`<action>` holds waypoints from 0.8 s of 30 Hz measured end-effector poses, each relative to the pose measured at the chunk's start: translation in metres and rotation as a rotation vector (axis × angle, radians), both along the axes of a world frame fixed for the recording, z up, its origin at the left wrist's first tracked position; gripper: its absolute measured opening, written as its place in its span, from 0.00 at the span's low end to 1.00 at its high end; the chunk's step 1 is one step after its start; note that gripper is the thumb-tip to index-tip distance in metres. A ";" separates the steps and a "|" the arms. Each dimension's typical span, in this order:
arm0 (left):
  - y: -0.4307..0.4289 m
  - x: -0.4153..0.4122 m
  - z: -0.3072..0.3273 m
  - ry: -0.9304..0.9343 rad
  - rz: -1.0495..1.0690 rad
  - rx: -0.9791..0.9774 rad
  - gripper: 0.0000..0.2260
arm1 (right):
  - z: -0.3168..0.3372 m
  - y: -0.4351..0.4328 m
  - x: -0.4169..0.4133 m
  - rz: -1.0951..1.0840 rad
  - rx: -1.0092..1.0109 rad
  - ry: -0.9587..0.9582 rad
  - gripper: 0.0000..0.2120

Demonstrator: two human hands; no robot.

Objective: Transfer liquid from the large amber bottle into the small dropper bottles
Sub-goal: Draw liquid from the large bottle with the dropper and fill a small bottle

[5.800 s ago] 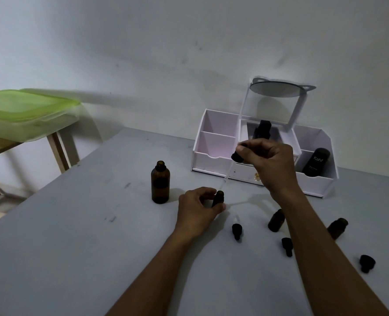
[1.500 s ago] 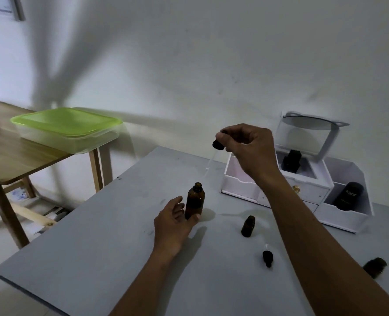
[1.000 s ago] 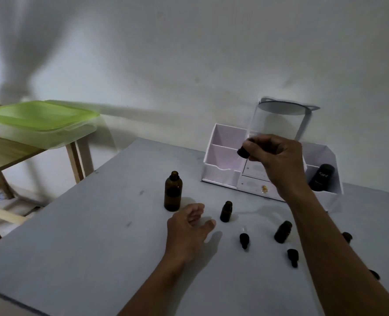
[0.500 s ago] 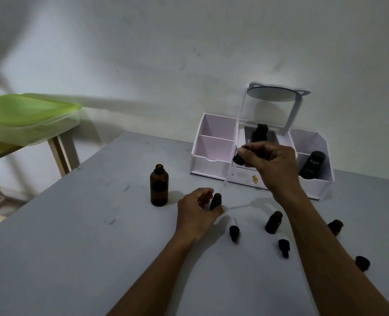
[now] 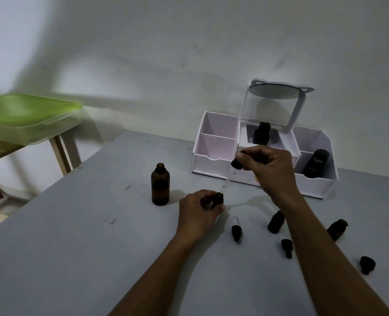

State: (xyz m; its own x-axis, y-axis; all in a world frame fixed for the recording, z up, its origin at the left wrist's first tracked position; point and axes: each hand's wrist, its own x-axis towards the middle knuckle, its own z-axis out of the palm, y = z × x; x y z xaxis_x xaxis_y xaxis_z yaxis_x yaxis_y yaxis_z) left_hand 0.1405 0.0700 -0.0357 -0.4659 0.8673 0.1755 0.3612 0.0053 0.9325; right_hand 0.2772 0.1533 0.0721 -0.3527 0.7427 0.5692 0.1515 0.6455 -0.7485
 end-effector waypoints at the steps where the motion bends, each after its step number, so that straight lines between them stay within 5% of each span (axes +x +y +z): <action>1: 0.000 0.000 0.000 0.001 -0.002 0.005 0.16 | 0.000 0.000 0.000 -0.001 0.006 0.002 0.11; 24: 0.001 -0.001 -0.002 0.029 0.007 0.014 0.17 | -0.002 0.003 -0.002 -0.031 0.080 -0.070 0.06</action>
State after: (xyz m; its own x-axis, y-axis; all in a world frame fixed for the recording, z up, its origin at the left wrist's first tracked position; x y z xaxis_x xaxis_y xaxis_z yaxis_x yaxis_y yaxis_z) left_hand 0.1393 0.0713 -0.0374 -0.4663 0.8615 0.2010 0.3878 -0.0052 0.9217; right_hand 0.2748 0.1560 0.0702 -0.3710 0.7069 0.6022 0.2221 0.6973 -0.6816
